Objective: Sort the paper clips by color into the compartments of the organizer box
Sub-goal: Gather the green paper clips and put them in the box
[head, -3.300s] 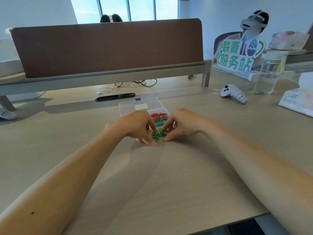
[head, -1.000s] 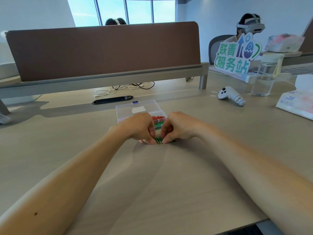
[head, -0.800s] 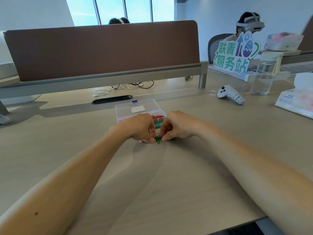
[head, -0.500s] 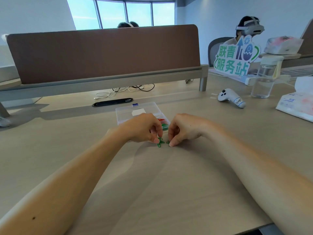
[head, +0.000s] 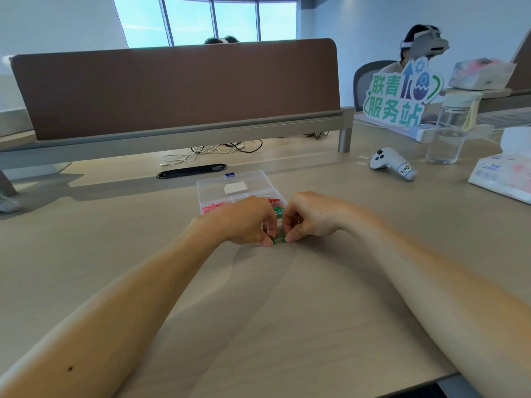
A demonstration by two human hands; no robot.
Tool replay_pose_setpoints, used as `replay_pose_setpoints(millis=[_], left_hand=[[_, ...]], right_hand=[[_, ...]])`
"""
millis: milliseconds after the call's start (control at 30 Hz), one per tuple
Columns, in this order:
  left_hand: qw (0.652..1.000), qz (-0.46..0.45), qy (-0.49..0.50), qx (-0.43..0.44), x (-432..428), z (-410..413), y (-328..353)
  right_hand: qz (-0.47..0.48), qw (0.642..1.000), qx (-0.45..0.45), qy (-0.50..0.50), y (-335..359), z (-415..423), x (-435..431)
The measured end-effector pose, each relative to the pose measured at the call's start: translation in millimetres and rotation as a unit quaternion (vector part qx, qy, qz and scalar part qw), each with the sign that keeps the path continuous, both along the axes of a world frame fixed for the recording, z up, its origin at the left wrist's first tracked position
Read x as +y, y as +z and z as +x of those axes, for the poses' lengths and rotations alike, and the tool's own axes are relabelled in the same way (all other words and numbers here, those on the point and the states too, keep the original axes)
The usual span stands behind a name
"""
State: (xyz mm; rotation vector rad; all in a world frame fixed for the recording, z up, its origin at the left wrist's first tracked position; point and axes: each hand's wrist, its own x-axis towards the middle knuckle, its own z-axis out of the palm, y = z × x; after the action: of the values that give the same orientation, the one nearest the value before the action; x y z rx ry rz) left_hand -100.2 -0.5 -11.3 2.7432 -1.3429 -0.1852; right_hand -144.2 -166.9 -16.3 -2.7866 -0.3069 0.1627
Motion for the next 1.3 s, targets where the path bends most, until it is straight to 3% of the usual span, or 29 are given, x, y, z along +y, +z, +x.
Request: replay_pose_setpoints(millis=[267, 433, 567, 700, 933, 1133, 1300], left_hand=[[1.0, -0.011, -0.004, 0.01, 1, 1, -2], [0.999, 0.016, -0.03, -0.001, 0, 0, -3], [0.995, -0.089, 0.019, -0.028, 3, 13, 7], [0.975, -0.205, 0.06, -0.056, -7, 24, 3], [0.971, -0.216, 0.075, -0.061, -21, 37, -11], [0.966, -0.241, 0.076, -0.059, -12, 36, -7], [0.97, -0.226, 0.076, -0.046, -7, 37, -5]], right_hand=[[0.014, 1.0, -0.021, -0.009, -2, 1, -4], [0.075, 0.994, -0.07, -0.032, -3, 5, -11], [0.158, 0.967, -0.178, -0.092, -3, 12, -14], [0.137, 0.962, -0.208, -0.108, -12, 24, -9], [0.133, 0.958, -0.229, -0.107, -11, 22, -15], [0.063, 0.993, -0.084, -0.051, 0, 3, -7], [0.034, 0.998, -0.049, -0.006, -3, -2, 8]])
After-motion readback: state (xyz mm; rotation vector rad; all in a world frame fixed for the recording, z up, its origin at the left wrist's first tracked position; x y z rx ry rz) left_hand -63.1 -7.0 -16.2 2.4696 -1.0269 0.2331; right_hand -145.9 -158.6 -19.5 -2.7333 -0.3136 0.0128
